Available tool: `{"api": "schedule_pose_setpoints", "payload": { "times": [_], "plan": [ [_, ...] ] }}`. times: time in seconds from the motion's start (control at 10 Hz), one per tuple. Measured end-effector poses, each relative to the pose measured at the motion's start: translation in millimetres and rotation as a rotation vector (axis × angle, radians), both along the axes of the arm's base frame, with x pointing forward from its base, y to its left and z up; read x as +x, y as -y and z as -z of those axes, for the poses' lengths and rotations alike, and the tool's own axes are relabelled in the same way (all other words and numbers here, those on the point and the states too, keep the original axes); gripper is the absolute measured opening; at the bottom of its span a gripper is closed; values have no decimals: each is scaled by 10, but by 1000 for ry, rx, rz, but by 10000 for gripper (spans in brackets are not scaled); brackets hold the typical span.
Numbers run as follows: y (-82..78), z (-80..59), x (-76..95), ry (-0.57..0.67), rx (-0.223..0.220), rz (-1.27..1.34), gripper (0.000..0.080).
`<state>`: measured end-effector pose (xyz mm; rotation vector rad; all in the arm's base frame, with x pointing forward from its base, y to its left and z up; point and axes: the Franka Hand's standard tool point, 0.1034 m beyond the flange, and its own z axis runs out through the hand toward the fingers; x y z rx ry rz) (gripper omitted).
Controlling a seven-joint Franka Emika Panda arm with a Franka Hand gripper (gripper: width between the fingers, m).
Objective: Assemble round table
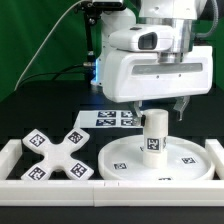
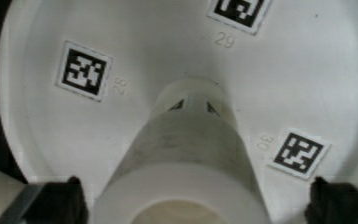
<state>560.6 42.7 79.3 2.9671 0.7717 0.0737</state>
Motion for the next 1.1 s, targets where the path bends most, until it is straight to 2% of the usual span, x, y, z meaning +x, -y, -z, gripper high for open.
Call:
{"api": "schedule_pose_setpoints", "payload": {
  "times": [0.1, 0.2, 0.3, 0.5, 0.8, 1.0, 1.1],
  "plan": [
    [-1, 0, 0, 4, 5, 71, 439],
    [-2, 0, 0, 9, 10, 145, 439],
    [-1, 2, -1, 14, 15, 230, 403],
    [0, 8, 20, 49, 32, 397, 403],
    [-1, 23, 28, 155, 92, 756, 403],
    [17, 26, 16, 160, 127, 1042, 406],
    [32, 28, 9, 157, 163, 1229, 406]
  ]
}}
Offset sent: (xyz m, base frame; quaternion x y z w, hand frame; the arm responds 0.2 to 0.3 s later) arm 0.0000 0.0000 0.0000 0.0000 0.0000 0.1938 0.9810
